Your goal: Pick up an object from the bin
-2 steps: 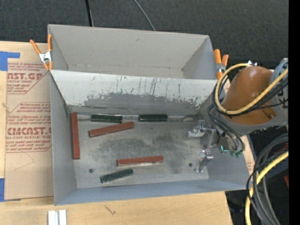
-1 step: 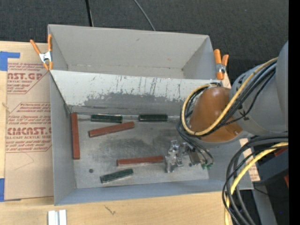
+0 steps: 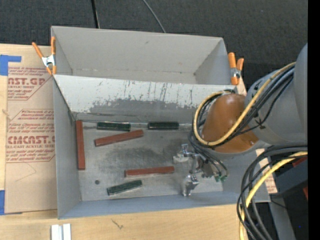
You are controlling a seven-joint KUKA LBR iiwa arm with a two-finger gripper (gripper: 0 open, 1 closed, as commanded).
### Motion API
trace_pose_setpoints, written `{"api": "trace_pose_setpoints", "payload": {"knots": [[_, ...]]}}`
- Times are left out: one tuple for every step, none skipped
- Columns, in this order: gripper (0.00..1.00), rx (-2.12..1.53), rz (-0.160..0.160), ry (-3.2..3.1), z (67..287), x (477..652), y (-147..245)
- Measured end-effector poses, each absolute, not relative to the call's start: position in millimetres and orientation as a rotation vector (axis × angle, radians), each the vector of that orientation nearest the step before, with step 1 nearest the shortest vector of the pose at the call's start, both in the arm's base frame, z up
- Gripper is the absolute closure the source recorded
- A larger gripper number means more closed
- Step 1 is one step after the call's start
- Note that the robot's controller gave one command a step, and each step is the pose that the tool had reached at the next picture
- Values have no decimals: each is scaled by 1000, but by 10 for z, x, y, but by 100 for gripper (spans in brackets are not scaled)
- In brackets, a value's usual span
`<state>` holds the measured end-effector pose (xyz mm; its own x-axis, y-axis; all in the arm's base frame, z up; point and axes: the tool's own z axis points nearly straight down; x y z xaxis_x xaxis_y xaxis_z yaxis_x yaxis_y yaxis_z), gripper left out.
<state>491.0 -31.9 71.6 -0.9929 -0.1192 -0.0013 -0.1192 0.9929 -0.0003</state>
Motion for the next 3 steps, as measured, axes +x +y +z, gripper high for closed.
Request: {"api": "trace_pose_setpoints", "payload": {"knots": [[0,-188,-1,3133,718,4914,-318],[100,-256,-1,3116,763,5386,279],[100,-256,-1,3116,763,5386,279]]}}
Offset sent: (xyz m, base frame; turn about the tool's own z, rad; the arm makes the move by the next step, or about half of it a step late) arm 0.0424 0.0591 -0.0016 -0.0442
